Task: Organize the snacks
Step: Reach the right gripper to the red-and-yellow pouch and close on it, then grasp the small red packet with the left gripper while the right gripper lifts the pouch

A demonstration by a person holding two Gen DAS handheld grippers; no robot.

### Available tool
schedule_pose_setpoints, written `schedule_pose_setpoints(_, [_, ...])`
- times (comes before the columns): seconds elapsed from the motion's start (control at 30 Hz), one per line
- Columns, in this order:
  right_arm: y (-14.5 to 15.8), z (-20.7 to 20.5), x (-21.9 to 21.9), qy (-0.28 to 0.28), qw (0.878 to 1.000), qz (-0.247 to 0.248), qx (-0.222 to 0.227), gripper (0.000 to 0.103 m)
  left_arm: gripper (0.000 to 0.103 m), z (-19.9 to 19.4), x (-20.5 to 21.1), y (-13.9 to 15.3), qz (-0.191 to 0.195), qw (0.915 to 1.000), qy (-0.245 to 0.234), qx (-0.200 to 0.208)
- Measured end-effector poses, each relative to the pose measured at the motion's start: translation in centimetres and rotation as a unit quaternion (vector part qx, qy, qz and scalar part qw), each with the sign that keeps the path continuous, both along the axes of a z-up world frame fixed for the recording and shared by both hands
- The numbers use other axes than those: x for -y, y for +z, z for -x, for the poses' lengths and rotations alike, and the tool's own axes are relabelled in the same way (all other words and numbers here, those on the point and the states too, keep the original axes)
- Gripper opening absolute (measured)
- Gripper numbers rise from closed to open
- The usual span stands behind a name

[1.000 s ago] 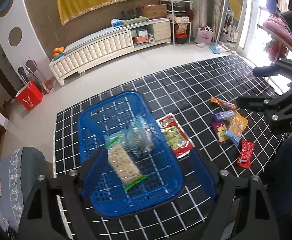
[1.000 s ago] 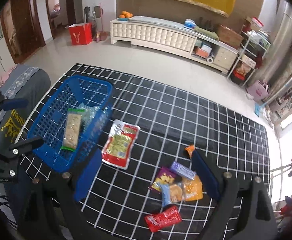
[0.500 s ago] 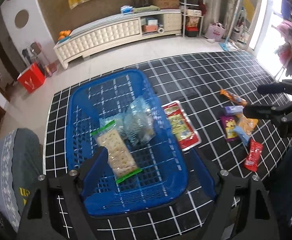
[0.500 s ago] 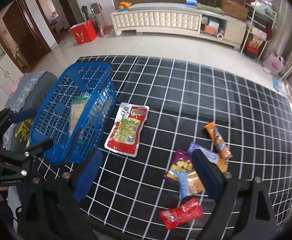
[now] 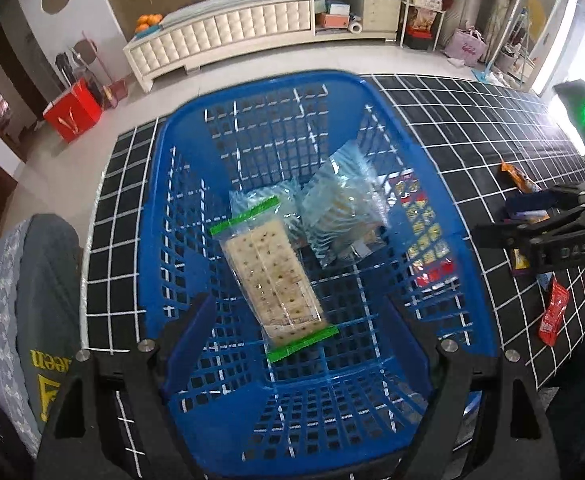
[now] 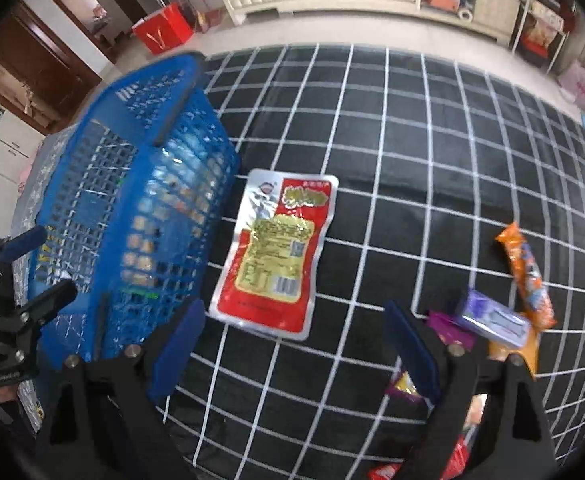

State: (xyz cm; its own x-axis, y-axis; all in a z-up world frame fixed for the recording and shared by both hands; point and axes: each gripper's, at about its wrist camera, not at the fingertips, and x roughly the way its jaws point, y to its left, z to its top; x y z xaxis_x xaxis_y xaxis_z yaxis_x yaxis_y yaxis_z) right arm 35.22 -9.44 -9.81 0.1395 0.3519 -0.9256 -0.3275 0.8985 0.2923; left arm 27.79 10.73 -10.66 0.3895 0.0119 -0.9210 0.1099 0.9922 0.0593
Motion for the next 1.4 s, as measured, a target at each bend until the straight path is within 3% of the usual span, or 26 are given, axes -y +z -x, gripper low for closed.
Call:
schedule_pose_setpoints(0.23, [-3.5,-1.6,-1.5,0.007,0.998,-0.036,-0.045,0.091,0.082,-0.7,-1.0,-1.0,0.007,0.9999,0.001,-0.011])
schedule_pose_setpoints(0.4, [-4.7,-1.6,-2.8,0.014,0.998,-0.028,-0.054,0.091,0.082,-0.8,-1.4,-1.0,0.013,0.9999,0.004,-0.010])
schedule_pose_setpoints(0.57, [-5.1,-1.8,-3.7,0.014,0.999,0.016,-0.042,0.091,0.082,-0.6,-1.2,-0.8,0.007,0.9999,-0.002,-0.009])
schedule_pose_setpoints(1.0, [-5.5,-2.9,-6.7,0.037,0.998,0.040,-0.025,0.091,0.082,-0.2,-0.9,-1.6,0.018,0.9997,0.001,-0.019])
schedule_pose_setpoints(1.1, [-6.3,-3.5,-7.1,0.036,0.998,0.047,-0.019,0.084,0.082,-0.2,-0.8,-1.6,0.021,0.9996,0.002,-0.021])
schedule_pose_setpoints(1.33, [-6.9,-1.8,-8.9,0.067,0.995,0.068,0.018,0.079,0.082,-0.1,-1.2,-1.6,0.028,0.9994,0.005,-0.020])
schedule_pose_setpoints(1.4, [-6.8,-1.1,-9.1,0.088,0.993,0.071,0.033,0.071,0.082,0.1,-1.3,-1.6,0.027,0.9994,0.006,-0.019])
